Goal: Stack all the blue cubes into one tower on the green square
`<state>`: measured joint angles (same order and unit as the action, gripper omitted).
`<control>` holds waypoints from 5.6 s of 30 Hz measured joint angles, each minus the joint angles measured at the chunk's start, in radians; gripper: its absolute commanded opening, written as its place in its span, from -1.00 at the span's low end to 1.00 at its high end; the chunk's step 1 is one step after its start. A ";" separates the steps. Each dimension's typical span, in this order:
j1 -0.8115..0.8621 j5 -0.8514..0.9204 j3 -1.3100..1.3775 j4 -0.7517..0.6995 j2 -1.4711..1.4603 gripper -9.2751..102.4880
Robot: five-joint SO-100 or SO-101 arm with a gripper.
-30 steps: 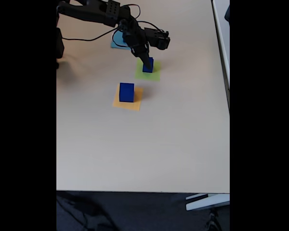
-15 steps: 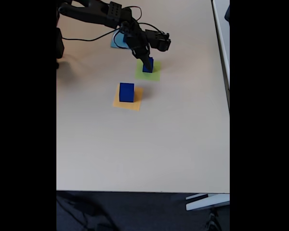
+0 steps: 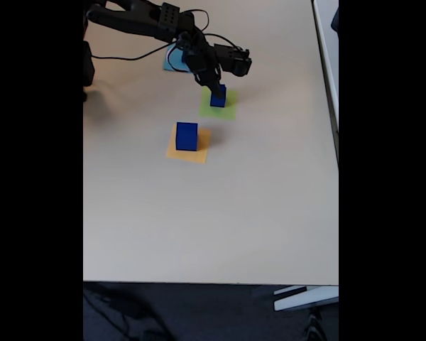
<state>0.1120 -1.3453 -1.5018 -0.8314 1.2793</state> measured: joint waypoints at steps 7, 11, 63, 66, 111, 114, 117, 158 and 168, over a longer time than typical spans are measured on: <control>0.000 0.000 0.000 0.000 0.000 -0.83; 0.000 0.000 0.000 0.000 0.000 -0.83; 0.262 0.233 0.008 -0.252 0.167 -0.84; 0.276 0.245 -0.026 -0.229 0.170 -0.84; 0.383 0.311 -0.117 -0.199 0.189 -0.83; 0.390 0.311 -0.117 -0.199 0.189 -0.82; 0.388 0.311 -0.117 -0.199 0.189 -0.80; 0.383 0.305 -0.120 -0.201 0.189 -0.56; 0.383 0.305 -0.120 -0.181 0.189 -0.50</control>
<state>0.4955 -1.0400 -1.6214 -1.0124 1.4680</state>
